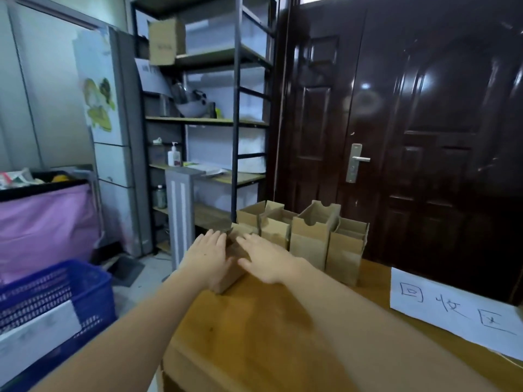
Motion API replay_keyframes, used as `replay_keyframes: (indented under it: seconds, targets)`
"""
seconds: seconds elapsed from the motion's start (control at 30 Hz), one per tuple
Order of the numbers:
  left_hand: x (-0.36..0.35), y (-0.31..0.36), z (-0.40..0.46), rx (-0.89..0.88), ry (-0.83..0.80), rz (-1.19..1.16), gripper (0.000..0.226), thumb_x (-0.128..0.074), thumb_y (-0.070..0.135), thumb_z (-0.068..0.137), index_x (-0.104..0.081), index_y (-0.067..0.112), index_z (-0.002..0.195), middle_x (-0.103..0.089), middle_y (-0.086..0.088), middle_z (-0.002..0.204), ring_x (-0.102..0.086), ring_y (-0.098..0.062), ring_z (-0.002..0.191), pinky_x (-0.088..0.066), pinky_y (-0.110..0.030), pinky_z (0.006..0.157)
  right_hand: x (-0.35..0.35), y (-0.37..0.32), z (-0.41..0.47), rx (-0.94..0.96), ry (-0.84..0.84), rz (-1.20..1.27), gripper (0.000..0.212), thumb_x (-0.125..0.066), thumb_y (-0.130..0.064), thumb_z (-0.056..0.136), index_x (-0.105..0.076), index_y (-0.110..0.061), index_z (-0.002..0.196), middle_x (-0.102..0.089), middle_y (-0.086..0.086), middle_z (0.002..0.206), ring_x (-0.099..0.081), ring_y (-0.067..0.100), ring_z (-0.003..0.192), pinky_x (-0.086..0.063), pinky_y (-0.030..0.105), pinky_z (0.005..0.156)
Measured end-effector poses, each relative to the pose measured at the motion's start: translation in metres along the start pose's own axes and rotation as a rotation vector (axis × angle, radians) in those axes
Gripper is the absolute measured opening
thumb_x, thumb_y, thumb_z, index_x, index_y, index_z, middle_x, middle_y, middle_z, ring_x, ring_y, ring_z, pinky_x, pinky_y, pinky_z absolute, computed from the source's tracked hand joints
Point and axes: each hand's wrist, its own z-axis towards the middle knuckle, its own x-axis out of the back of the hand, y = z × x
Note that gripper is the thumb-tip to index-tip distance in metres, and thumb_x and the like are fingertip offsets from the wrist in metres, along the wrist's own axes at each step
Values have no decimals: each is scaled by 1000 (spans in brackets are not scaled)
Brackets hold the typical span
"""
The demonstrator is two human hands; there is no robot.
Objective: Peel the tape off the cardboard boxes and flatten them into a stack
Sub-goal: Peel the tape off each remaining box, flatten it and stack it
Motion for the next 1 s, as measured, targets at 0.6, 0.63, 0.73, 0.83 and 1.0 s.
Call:
replay_keyframes:
  seconds: [0.6, 0.63, 0.73, 0.83, 1.0]
  targets:
    - [-33, 15, -40, -362, 188, -292, 22, -52, 34, 106, -69, 32, 119, -61, 10, 141, -34, -15, 150, -2, -25, 124, -42, 40, -54, -25, 88, -205, 57, -55, -9, 102, -40, -24, 154, -42, 3, 159, -41, 23, 144, -33, 41, 119]
    - [-34, 26, -41, -366, 175, -312, 21, -50, 38, 106, -67, 36, 119, -57, 11, 146, -32, -14, 151, -4, -25, 124, -41, 46, -69, -42, 92, -212, 58, -56, -7, 101, -40, -24, 154, -41, 3, 160, -40, 24, 145, -33, 43, 119]
    - [-38, 68, -46, -352, 108, -379, 18, -45, 54, 102, -58, 46, 112, -47, 11, 156, -30, -9, 151, -20, -25, 121, -37, 67, -120, -162, 76, -215, 63, -53, -5, 101, -35, -29, 157, -32, 1, 165, -30, 26, 151, -27, 49, 122]
    - [-40, 114, -53, -379, 10, -462, 37, -31, 73, 97, -52, 50, 118, -39, 14, 160, -33, -6, 148, -37, -29, 113, -32, 92, -179, -290, 43, -222, 71, -52, -1, 100, -28, -33, 159, -22, -2, 168, -22, 25, 154, -21, 49, 125]
    - [-37, 206, -64, -390, -31, -652, 56, -18, 82, 94, -56, 50, 119, -53, 18, 146, -51, -7, 130, -44, -33, 106, -14, 119, -278, -452, 48, -245, 72, -47, -1, 100, -24, -35, 160, -15, -2, 170, -14, 27, 156, -17, 48, 125]
